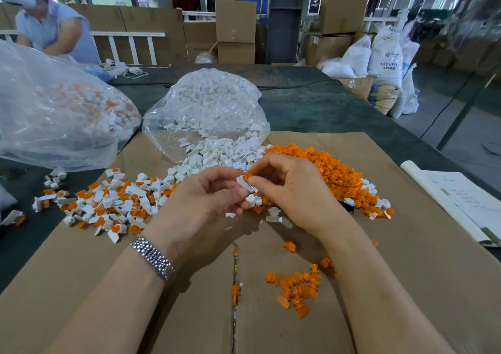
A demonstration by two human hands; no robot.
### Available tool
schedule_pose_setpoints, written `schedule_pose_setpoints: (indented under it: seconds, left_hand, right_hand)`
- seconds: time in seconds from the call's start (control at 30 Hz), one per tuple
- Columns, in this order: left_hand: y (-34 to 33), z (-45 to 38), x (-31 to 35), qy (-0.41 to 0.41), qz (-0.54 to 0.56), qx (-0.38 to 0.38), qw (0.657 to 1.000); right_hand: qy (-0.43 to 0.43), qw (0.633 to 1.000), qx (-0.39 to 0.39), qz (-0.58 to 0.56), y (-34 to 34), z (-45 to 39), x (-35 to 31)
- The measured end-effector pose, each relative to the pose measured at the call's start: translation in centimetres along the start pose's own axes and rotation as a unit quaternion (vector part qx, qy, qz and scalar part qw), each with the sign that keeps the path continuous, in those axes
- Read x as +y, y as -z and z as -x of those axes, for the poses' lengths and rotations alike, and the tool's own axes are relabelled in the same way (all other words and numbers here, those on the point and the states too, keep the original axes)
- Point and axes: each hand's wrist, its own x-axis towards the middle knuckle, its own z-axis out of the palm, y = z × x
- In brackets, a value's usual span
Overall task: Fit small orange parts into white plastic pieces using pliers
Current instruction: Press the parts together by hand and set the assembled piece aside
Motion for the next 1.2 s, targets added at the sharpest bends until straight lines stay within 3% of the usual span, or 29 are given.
schedule_pose_setpoints:
  seconds: [0.3, 0.53, 0.9, 1.2]
  left_hand:
    - [0.4, 0.0, 0.3, -0.059, -0.022, -0.019, 0.998]
    - [0.5, -0.1, 0.4, -0.054, -0.024, -0.008, 0.998]
    - [0.9, -0.5, 0.2, -0.012, 0.103, -0.067, 0.992]
    - [1.0, -0.7, -0.1, -0.046, 0.059, -0.053, 0.996]
  right_hand:
    - [0.026, 0.999, 0.026, -0.025, 0.3, 0.4, -0.7]
    - [0.036, 0.999, 0.018, -0.026, 0.0, 0.5, -1.0]
    - [0.045, 0.99, -0.038, -0.129, 0.9, 0.7, -1.5]
    - [0.065, 0.996, 0.011, -0.054, 0.3, 0.8, -1.2]
